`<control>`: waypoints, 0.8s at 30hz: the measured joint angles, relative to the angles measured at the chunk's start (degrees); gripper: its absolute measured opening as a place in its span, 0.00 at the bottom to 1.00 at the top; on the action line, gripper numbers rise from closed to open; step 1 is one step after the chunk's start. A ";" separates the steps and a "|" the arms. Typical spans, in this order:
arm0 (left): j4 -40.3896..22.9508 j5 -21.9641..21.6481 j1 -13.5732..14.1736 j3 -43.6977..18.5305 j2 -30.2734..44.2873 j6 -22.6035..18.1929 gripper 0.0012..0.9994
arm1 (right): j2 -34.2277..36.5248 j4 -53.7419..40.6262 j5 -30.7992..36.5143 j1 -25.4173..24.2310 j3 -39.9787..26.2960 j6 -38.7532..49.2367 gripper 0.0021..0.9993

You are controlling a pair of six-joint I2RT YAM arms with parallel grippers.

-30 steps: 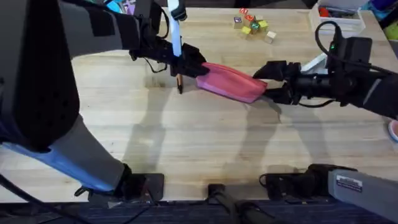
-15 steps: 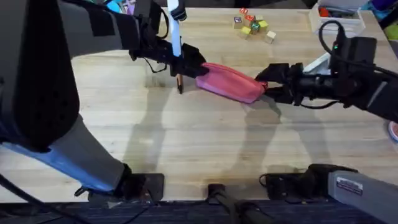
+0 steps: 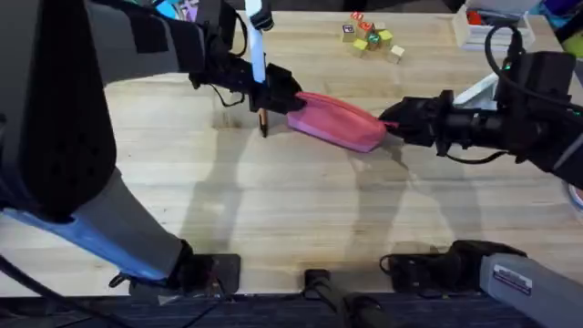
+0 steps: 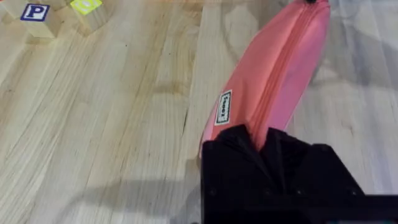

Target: Unzip the bag, pick up the pens from the table one at a time and place them inside, then zip the bag closed.

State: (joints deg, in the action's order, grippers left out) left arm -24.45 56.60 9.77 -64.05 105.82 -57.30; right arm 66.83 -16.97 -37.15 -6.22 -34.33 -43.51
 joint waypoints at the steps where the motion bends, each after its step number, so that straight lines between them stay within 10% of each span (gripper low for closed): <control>1: 0.00 0.00 -0.02 0.00 0.00 0.00 0.04 | 0.00 0.00 0.00 0.00 0.00 0.00 0.04; 12: 0.00 -0.11 -0.06 0.00 0.00 0.00 0.04 | -0.11 -2.42 2.38 2.28 -1.94 2.81 0.03; 24: 0.04 -0.74 -0.65 0.00 0.00 0.00 0.04 | -0.11 -18.63 23.86 17.73 -18.79 17.18 0.03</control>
State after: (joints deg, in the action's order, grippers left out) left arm -24.40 55.86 9.13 -64.05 105.82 -57.30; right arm 66.71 -35.60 -13.29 11.51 -53.11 -26.33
